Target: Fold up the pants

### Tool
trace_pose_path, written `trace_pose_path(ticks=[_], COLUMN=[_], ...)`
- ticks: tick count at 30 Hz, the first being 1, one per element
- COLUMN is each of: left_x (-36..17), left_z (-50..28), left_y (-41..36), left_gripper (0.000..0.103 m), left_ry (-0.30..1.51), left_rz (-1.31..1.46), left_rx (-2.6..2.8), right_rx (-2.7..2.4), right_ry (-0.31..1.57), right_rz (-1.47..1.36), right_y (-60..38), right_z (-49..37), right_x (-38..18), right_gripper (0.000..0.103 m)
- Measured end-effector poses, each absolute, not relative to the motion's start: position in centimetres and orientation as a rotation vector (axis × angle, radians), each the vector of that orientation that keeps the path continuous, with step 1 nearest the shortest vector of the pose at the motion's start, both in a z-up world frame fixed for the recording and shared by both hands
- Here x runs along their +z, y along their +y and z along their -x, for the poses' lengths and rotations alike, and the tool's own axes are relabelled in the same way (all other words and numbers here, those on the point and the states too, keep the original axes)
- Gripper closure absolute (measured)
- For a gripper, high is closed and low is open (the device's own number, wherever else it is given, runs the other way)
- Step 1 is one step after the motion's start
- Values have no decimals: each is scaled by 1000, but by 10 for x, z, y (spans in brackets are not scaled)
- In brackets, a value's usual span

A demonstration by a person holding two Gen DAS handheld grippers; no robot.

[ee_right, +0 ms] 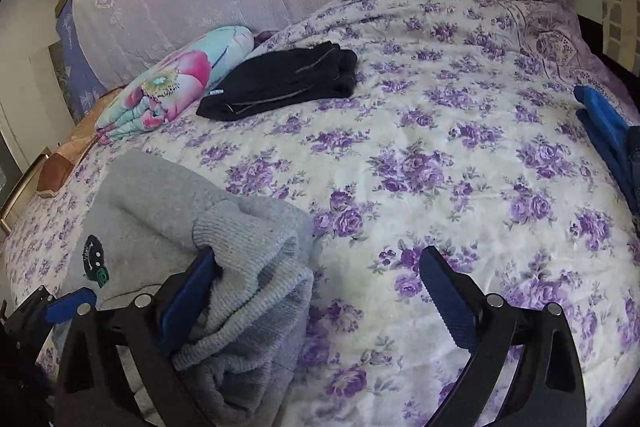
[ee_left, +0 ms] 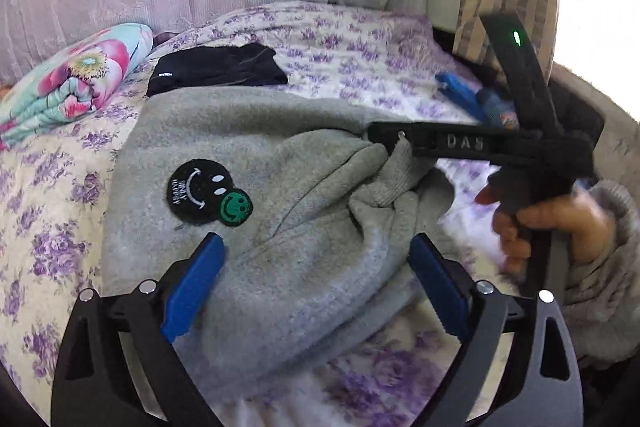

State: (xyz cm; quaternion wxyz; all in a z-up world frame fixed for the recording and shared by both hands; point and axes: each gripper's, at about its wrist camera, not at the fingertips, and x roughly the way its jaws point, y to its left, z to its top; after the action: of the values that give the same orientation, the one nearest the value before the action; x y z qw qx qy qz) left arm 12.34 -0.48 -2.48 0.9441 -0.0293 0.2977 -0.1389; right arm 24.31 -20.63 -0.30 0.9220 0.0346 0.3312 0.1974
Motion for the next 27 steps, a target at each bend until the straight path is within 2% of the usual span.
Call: trace_pose_path(ticks=[5,9,13,17,21,27], left_x=[1,-24,-46,-23,-15,-26], left_z=[-98,-121,-122,-102,-100,-105], left_y=[30,34,16,41,76,87], left_gripper=[9,9,7,8,6,6], left_ry=[510,655,632,572,592,659], left_rz=[151,135,8,134,235,266], left_rx=[-244,-186,-142,-187,-176,-102], right_rx=[427,364,452,510,636,682], right_ry=[557,686,800,767,799,852], right_rz=[5,94,-148,-307,-396,-442], right_y=[-203,-196,-226,-248,-252,-244], right_z=[-189,-195,-212,-194,-181,-175], right_x=[34,1,-29,-18,-15,-25], right_gripper=[4,4,4,4,4,4])
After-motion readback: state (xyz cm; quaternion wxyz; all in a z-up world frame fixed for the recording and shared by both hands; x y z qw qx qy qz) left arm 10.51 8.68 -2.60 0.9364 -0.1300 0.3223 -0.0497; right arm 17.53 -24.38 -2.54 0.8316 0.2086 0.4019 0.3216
